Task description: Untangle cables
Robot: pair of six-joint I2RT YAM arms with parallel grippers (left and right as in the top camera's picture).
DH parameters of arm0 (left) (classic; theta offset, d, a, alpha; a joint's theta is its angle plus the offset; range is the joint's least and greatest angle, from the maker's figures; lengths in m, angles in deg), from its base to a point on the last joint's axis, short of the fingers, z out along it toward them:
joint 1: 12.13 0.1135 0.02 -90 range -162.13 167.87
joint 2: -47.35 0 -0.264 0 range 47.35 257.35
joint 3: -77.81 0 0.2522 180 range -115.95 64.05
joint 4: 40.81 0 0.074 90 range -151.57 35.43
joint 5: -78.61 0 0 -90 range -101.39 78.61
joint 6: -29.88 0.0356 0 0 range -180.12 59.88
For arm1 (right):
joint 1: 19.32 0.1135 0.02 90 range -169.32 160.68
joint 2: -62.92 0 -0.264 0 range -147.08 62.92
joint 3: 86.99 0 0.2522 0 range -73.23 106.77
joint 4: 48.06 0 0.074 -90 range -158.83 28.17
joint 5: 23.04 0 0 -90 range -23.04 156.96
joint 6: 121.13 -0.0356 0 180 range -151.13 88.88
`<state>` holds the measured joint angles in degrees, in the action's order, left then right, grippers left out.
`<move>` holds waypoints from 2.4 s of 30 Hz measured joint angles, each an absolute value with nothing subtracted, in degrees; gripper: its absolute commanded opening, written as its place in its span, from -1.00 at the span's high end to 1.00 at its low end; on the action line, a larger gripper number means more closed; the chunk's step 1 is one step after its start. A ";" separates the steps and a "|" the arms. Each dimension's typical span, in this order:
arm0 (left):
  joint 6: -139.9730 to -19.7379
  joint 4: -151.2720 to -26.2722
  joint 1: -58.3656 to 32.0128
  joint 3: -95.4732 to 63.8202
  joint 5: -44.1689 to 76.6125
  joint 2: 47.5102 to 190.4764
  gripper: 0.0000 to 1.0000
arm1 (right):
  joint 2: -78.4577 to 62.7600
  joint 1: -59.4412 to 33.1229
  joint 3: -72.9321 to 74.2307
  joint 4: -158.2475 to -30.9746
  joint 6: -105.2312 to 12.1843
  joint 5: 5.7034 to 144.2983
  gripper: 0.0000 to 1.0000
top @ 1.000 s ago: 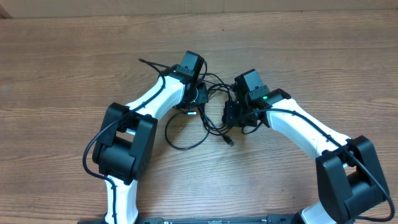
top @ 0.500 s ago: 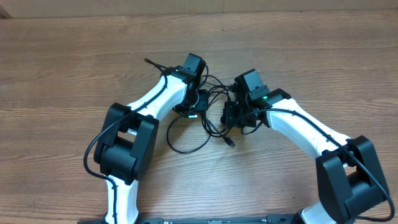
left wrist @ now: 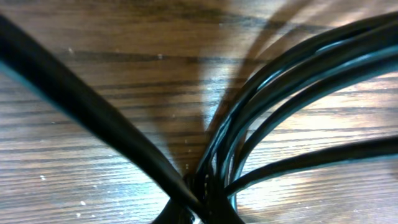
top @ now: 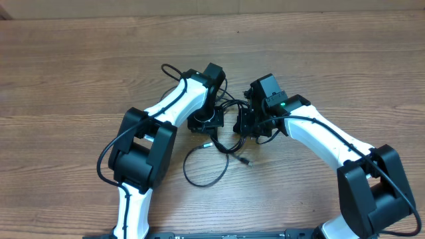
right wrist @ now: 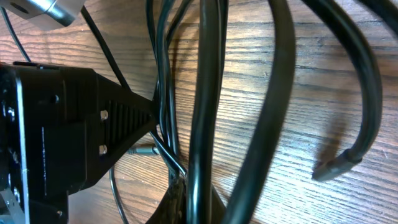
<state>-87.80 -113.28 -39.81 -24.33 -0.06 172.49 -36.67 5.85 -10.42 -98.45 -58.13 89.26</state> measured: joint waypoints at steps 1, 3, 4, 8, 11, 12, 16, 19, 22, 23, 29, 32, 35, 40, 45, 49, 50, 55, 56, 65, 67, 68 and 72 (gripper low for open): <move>-88.06 -113.35 -39.79 -24.46 0.14 172.60 0.92 | -36.67 5.85 -10.42 -98.45 -58.15 89.26 0.92; -88.43 -113.33 -39.61 -24.53 0.33 172.66 0.91 | -36.67 5.82 -10.42 -98.45 -58.13 89.26 0.92; -88.50 -113.46 -39.50 -24.63 0.42 172.68 0.92 | -36.67 5.85 -10.42 -98.43 -58.13 89.24 0.92; -89.83 -118.33 -38.87 -28.63 -0.32 174.13 0.92 | -36.67 5.85 -10.42 -98.38 -58.11 89.04 0.92; -90.90 -122.62 -36.92 -32.15 -1.48 175.64 0.92 | -36.67 5.85 -10.42 -98.64 -58.11 88.43 0.92; -91.32 -123.67 -35.57 -33.60 -0.94 175.85 0.91 | -36.67 5.91 -10.42 -98.82 -58.13 88.30 0.92; -91.73 -122.66 -28.73 -42.40 5.47 174.67 0.92 | -36.67 6.24 -10.42 -99.36 -58.13 87.12 0.92; -94.77 -120.69 -23.22 -49.55 13.71 169.82 0.91 | -36.67 6.57 -10.42 -99.41 -58.09 86.05 0.92; -99.97 -113.90 -18.76 -53.92 22.67 164.64 0.92 | -36.67 6.59 -10.42 -100.92 -57.65 85.66 0.92; -101.99 -110.60 -17.23 -54.38 26.63 163.42 0.92 | -36.67 6.61 -10.42 -101.77 -57.34 85.04 0.92; -110.71 -100.78 -10.63 -54.75 41.23 162.76 0.92 | -36.67 6.61 -10.42 -104.44 -56.71 79.86 0.92; -109.13 -103.10 -8.66 -54.75 39.11 162.76 0.69 | -36.67 6.61 -10.42 -104.39 -56.58 78.73 0.92; -102.84 -109.61 -7.94 -54.78 29.47 162.76 -0.30 | -36.67 6.61 -10.42 -104.59 -56.56 78.29 0.89; -94.95 -122.81 -9.73 -54.73 10.76 162.76 -0.76 | -36.67 6.61 -10.42 -104.09 -56.60 78.07 0.85; -93.02 -131.36 -16.09 -53.60 0.14 162.76 -0.24 | -36.67 6.61 -10.42 -103.74 -56.56 78.09 0.85; -95.93 -129.20 -22.06 -46.08 -0.11 162.76 -0.31 | -36.67 6.61 -10.42 -103.89 -56.58 78.12 0.85; -97.85 -127.67 -24.07 -42.47 -0.15 162.76 -0.29 | -36.67 6.61 -10.42 -103.85 -56.58 78.16 0.85; -105.40 -120.58 -30.04 -30.65 1.67 162.96 -0.21 | -36.67 6.61 -10.42 -103.91 -56.58 78.42 0.84; -106.90 -118.16 -31.20 -28.33 2.60 162.96 -0.19 | -36.67 6.61 -10.42 -103.85 -56.58 78.51 0.84; -117.68 -100.15 -37.19 -16.18 2.74 163.20 0.06 | -36.67 6.61 -10.42 -103.93 -56.56 78.55 0.84; -119.25 -99.14 -37.27 -14.73 2.21 163.24 0.14 | -36.67 6.61 -10.42 -104.13 -56.56 78.53 0.84; -119.84 -99.06 -37.27 -14.41 1.93 163.24 0.20 | -36.67 6.61 -10.42 -104.22 -56.56 78.55 0.84; -120.85 -98.01 -37.27 -13.49 -0.11 163.24 0.28 | -36.67 6.61 -10.42 -104.44 -56.58 78.55 0.84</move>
